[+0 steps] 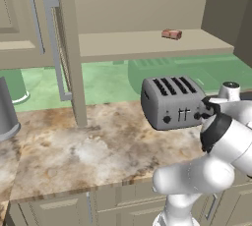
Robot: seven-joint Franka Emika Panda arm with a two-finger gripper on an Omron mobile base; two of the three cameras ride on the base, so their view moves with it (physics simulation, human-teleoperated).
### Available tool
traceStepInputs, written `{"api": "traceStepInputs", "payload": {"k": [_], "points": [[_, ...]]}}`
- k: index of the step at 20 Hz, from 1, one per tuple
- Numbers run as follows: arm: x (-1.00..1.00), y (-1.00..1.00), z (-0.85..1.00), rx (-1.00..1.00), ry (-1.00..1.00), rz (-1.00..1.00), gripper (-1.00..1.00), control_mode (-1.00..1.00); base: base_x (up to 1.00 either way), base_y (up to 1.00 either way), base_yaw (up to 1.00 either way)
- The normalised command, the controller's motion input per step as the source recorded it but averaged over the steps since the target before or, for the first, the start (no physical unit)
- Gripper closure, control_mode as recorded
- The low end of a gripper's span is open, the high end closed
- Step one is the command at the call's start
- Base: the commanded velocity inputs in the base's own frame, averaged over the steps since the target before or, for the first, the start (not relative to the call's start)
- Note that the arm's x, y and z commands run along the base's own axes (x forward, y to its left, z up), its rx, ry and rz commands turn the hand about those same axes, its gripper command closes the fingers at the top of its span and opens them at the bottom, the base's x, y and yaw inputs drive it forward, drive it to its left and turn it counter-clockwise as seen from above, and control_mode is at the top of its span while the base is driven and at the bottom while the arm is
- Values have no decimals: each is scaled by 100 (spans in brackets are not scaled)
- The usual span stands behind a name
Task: Locate and retrieve the sponge and bar soap from the cabinet. Place them next to the sink.
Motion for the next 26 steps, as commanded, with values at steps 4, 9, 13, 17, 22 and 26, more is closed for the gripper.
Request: {"api": "traceStepInputs", "payload": {"k": [4, 9, 13, 17, 22, 26], "points": [[13, -17, -13, 1, 0, 2, 100, -100, 0, 0, 0], [10, -20, -6, 2, 0, 1, 100, -100, 0, 0, 0], [9, -9, -5, 3, 0, 0, 100, -100, 0, 0, 0], [13, -6, -7, 2, 0, 0, 100, -100, 0, 0, 0], [14, -11, -16, 1, 0, 0, 100, -100, 0, 0, 0], [15, -15, -17, 0, 0, 0, 100, -100, 0, 0, 0]]}}
